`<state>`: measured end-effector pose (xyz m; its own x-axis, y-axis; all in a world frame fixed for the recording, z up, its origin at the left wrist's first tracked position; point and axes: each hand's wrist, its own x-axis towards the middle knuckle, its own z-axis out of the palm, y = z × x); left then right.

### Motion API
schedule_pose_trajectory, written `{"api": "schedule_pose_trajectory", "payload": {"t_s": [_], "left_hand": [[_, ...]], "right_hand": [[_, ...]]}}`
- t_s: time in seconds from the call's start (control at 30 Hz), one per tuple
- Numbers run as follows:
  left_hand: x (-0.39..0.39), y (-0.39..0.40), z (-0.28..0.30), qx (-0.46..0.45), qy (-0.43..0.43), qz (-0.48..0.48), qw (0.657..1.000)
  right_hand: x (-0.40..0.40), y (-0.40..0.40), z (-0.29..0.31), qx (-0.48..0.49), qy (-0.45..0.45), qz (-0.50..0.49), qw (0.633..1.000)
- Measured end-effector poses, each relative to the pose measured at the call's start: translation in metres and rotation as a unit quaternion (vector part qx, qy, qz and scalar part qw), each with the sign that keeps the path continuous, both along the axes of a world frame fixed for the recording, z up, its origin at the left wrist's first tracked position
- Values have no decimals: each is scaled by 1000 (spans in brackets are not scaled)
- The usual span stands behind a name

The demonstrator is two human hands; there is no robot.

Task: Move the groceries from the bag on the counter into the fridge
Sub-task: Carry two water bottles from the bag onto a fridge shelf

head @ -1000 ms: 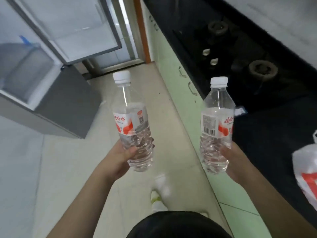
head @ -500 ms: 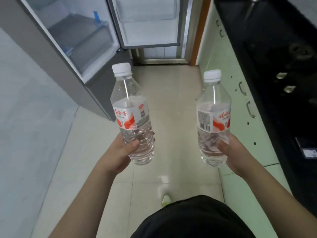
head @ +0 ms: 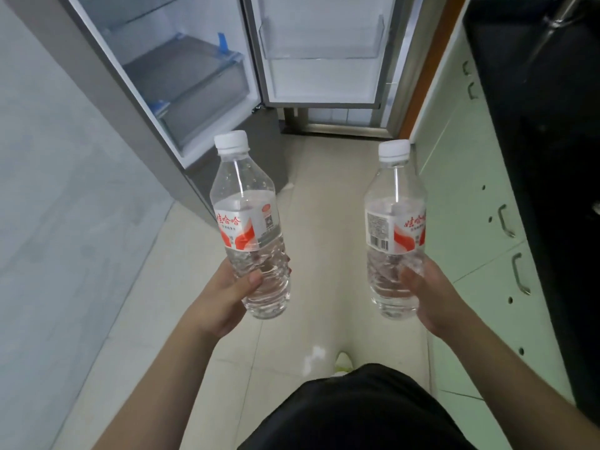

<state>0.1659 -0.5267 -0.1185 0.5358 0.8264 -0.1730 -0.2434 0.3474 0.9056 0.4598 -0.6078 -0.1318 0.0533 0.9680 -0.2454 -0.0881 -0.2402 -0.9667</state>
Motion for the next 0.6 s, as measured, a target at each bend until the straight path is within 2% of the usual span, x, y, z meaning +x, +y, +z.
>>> {"api": "schedule_pose_trajectory", "payload": {"t_s": [0.27,0.6], "left_hand": [[38,54,11,-9,-1,46,999],[32,139,11,-2,-2,78,997]], "right_hand": [[29,78,3,-4,29,56,998],[13,190,22,25,31,99,994]]}}
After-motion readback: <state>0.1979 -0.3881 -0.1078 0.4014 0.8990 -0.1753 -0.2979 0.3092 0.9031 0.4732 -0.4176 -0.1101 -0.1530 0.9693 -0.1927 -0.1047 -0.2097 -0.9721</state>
